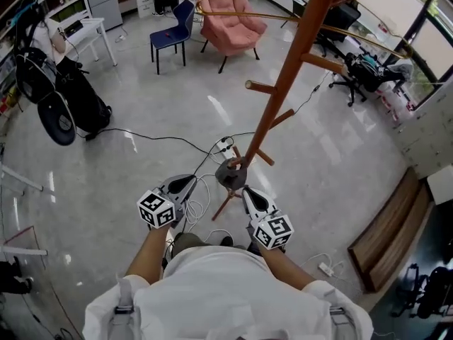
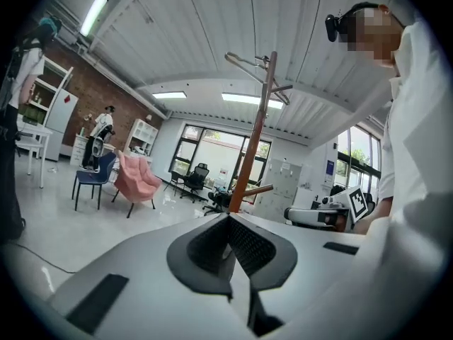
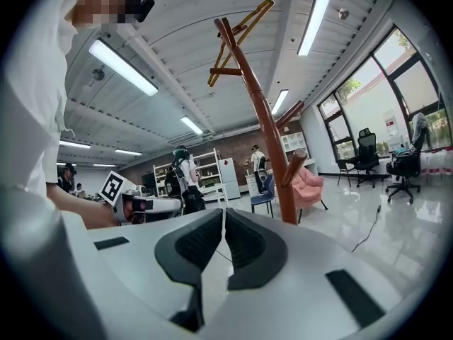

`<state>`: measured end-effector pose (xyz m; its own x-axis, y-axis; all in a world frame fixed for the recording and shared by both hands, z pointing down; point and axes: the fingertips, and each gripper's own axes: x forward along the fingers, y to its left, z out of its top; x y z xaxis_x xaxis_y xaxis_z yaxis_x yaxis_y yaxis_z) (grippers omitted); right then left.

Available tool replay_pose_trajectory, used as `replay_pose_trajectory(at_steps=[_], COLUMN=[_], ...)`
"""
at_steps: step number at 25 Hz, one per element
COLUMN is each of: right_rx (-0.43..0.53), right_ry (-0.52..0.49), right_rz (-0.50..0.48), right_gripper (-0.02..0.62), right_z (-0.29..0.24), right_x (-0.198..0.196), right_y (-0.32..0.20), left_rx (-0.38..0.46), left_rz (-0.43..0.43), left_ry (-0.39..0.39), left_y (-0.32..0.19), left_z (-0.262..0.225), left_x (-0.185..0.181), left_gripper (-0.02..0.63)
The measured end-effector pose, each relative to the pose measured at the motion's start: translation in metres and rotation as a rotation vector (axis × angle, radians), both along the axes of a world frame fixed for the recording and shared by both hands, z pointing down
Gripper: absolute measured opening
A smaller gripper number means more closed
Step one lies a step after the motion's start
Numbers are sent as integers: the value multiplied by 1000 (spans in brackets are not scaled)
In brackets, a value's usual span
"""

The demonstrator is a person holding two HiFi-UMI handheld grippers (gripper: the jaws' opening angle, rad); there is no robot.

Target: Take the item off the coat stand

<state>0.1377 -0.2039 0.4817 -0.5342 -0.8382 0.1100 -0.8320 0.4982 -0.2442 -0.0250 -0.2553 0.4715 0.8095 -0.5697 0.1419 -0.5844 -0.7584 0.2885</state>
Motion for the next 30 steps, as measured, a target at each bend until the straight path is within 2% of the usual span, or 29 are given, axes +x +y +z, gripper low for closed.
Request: replay_pose_trajectory(at_steps=[3,7,14,18,23,27,30], right_rx=[-6,-26,-98,-139,-197,-263,-308], right_ry=[18,38,71,78,88,114,132], right_rz=[66,230,464,539,604,640,654], right_gripper=[28,28,32,78,106,133,150], right_z=[0,16,66,92,128,162,186], right_x=[-4,-13,-5,-5,-6,1,2], right_y=[-14,-34,-34,-26,-34,-48,-56], left_rx=[3,-31,-55,-71,-80,-97,-105], left_rz=[94,257,527,648,781,853,873], left_ry=[-26,-53,-101,-124,-177,-214,-246], left_y=[-26,-59,-80,-79,-80,-80,-80], left_z=[2,31,89,116,150,177,196], left_x=[4,3,32,50,72,91,98], left_gripper=[14,15,18,51,107,137,166])
